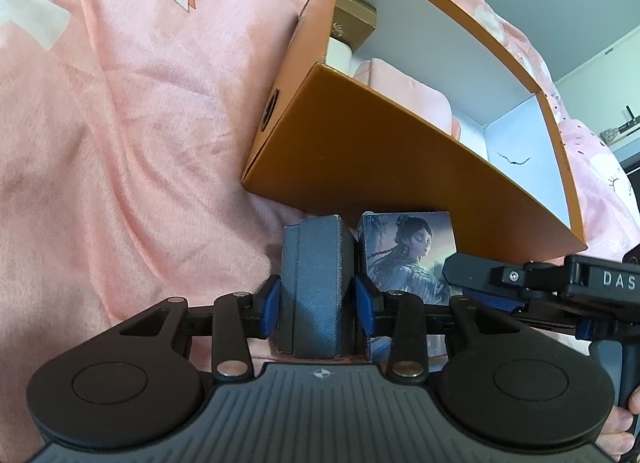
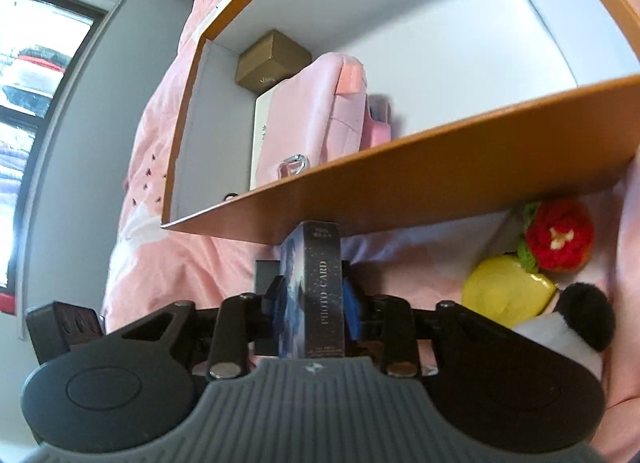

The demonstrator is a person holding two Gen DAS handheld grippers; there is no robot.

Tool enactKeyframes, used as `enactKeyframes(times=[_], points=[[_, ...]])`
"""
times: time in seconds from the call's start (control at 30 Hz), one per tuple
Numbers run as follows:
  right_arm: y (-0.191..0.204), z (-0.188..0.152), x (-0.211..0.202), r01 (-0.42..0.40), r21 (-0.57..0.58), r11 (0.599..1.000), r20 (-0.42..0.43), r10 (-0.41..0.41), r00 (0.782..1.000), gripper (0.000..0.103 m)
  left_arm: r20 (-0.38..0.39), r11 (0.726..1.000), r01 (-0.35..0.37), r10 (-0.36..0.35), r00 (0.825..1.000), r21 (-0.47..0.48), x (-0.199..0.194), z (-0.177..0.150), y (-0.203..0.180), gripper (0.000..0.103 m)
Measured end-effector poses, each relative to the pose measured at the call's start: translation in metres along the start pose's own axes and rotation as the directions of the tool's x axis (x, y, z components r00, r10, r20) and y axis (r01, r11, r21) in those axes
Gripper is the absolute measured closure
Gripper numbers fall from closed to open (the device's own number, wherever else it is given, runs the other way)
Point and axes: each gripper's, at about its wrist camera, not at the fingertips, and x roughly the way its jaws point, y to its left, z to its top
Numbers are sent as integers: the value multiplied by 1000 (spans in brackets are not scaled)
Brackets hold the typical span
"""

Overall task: Organize objects
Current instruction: 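Release the anime card and grasp the silver photo card box with the right gripper, then carry the black gift box and photo card box into the shoebox with both grippers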

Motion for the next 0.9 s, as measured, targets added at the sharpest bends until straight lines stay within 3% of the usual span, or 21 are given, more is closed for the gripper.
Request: enactKeyframes(times=[0.17,0.23,0.57,0.9], points=[[-18,4,24,-40,90,995,-68,46,997,73,3,1000,-7,7,1000,10,-4,-5,1,59],[-26,0,23,-40,111,993,-72,48,996,78,7,1000,6,-6,1000,3,7,7,-8,59],[4,-4,-11,40,-88,995,-6,-41,999,79,56,999,27,-28,998,26,-9,5,-22,60],[38,-3,-73,31,-258,966,70,-14,997,79,146,983,150,-164,976,101,-65,11,-42,62]])
